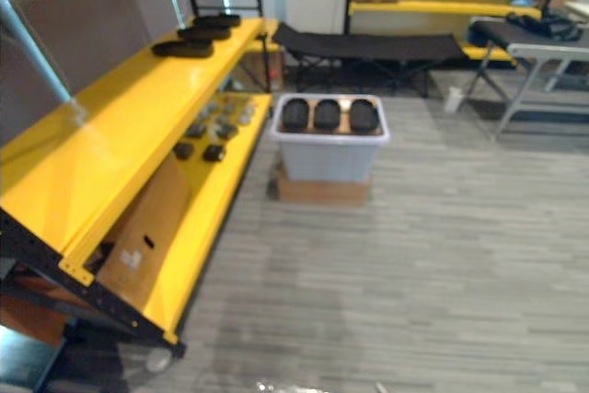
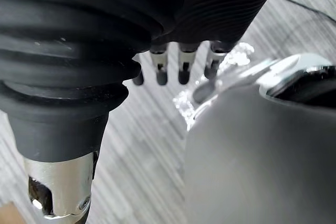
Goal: Walk over and take plastic housings, then place them on the shelf
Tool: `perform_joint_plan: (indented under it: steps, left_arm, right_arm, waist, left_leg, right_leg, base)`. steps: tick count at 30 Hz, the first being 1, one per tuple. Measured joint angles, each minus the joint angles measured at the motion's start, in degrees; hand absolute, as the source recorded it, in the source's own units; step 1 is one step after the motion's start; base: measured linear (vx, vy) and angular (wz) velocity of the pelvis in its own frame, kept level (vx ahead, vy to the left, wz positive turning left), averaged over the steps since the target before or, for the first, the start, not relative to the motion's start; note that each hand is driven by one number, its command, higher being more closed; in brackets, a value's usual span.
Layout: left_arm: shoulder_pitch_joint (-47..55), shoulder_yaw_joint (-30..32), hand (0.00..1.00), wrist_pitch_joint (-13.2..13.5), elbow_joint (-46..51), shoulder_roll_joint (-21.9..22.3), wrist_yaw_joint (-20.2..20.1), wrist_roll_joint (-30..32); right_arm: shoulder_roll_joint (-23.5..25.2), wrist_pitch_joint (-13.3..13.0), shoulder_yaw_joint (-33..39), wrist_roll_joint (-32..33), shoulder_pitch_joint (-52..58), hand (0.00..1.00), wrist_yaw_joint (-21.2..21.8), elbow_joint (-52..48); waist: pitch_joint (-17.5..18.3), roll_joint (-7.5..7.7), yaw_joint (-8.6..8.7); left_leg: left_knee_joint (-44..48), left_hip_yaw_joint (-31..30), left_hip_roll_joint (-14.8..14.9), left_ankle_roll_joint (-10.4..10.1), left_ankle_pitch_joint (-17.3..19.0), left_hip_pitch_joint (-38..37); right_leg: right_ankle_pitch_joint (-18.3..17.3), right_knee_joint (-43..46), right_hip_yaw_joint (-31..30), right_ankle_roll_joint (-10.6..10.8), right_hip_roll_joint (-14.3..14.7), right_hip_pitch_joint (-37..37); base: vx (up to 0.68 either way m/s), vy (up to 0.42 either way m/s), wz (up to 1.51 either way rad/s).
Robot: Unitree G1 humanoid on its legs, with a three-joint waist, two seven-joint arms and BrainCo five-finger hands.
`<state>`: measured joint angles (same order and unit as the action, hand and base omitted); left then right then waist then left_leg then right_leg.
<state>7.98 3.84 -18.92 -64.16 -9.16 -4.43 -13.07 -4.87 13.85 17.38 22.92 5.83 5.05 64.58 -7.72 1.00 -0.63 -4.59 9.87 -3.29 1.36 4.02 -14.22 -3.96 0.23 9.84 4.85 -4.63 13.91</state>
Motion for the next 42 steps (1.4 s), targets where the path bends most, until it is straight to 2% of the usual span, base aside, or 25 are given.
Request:
perform_joint_plan:
  steps: [11, 13, 25, 29, 33, 42]
  left_arm:
    - [-0.42, -0.64, 0.00, 0.85, 0.01, -0.34, -0.63, -1.11]
    - [-0.12, -0.63, 0.00, 1.33, 0.00, -0.42, -0.70, -2.84]
    - [0.05, -0.64, 0.00, 1.93, -0.03, -0.52, -0.68, -2.71]
    - [0.15, -0.64, 0.00, 2.71, -0.02, -0.49, -0.61, -2.34]
    - [0.35, -0.65, 0.00, 3.88, 0.00, -0.48, -0.48, -2.12]
    - [0.16, -1.84, 0.00, 4.21, 0.04, -0.71, -0.24, 0.73]
  right_arm:
    - [0.14, -0.40, -0.68, -0.02, -1.80, 0.00, -0.14, 0.00]
    - [0.11, -0.71, -1.06, -0.05, -1.79, 0.00, -0.14, 0.01]
    - [-0.03, -2.91, -2.94, -3.05, -2.11, 0.00, -1.45, 0.13]
    - [0.00, -3.99, -2.94, -3.63, -2.13, 0.00, -1.61, 0.13]
    - [0.16, -4.00, -2.94, -3.75, -2.13, 0.00, -2.41, 0.11]
    - [0.18, -4.18, -2.98, -3.69, -2.04, 0.00, -2.75, 0.04]
  waist:
    - [-1.77, 0.27, 0.13]
    - [-1.79, 0.36, 0.13]
    - [-1.74, 0.54, 0.24]
    - [-1.74, 0.55, 0.24]
    - [-1.87, 0.84, 0.25]
    - [-2.00, 1.45, 0.50]
  left_leg:
    - [-0.52, 0.08, -0.23, 0.52, -0.76, -0.51]
    - [-0.53, 0.03, -0.29, 0.57, -0.79, -0.48]
    - [-0.52, -1.01, -0.68, 0.78, -1.06, 0.24]
    - [-0.52, -0.96, -0.62, 0.76, -1.08, 0.24]
    - [-0.53, -0.69, -0.59, 0.74, -1.09, 0.28]
    - [-0.53, -0.41, -0.67, 0.77, -1.03, 0.37]
  right_leg:
    - [-0.03, -0.05, 1.28, -0.06, -0.18, 0.18]
    - [-0.01, -0.20, 1.36, -0.09, -0.22, 0.18]
    - [0.93, -1.82, 2.92, -0.16, -0.37, 0.60]
    - [0.93, -1.79, 2.91, -0.16, -0.36, 0.61]
    - [0.95, -1.77, 2.81, -0.15, -0.37, 0.62]
    - [1.01, -1.58, 2.57, -0.14, -0.47, 0.09]
  base:
    - [-0.04, -0.001, -0.01]
    - [-0.02, 0.003, 0.01]
    - [0.01, 0.003, 0.05]
    - [0.00, 0.000, 0.00]
    - [-0.03, 0.002, -0.02]
    - [0.00, 0.000, 0.00]
